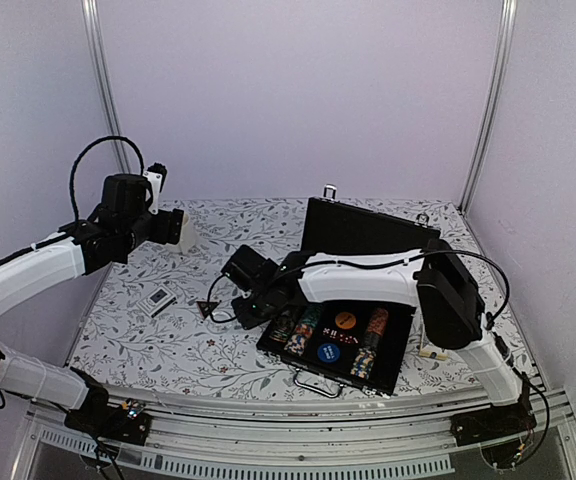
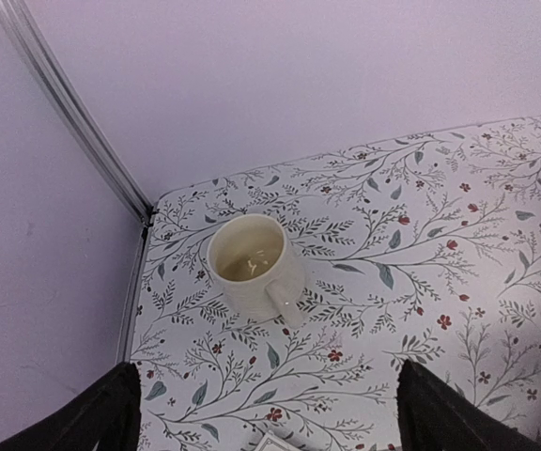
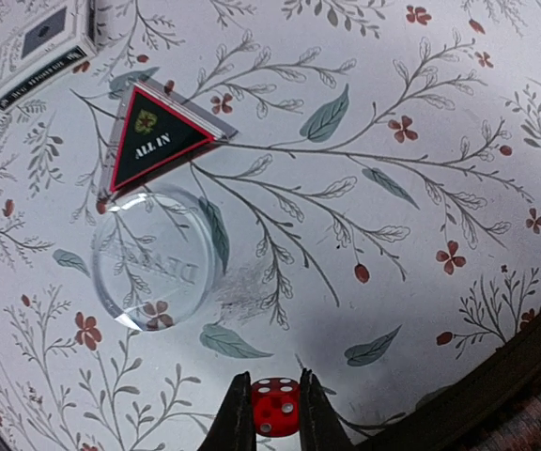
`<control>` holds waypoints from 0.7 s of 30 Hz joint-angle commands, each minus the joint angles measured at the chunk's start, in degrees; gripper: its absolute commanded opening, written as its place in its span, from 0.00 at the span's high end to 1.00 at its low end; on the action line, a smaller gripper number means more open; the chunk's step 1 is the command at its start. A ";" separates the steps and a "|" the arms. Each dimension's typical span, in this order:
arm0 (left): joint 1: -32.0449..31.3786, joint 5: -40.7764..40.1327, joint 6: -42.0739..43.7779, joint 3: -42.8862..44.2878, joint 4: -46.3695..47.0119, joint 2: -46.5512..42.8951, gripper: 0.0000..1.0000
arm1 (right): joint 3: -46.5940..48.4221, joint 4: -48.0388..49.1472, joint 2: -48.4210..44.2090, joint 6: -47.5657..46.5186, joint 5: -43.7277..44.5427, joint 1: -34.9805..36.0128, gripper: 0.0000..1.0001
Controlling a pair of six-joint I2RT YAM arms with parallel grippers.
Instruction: Pack up texas hold em set
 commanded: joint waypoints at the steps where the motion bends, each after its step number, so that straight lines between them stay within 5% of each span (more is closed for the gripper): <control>1: -0.41 -0.13 0.55 0.06 0.33 -0.71 0.05 | -2.75 2.52 -9.22 0.59 -0.26 0.39 0.96; 21: -1.09 1.08 -0.08 0.82 -0.63 -3.55 0.05 | -46.68 5.57 -42.69 27.52 6.09 -0.42 0.98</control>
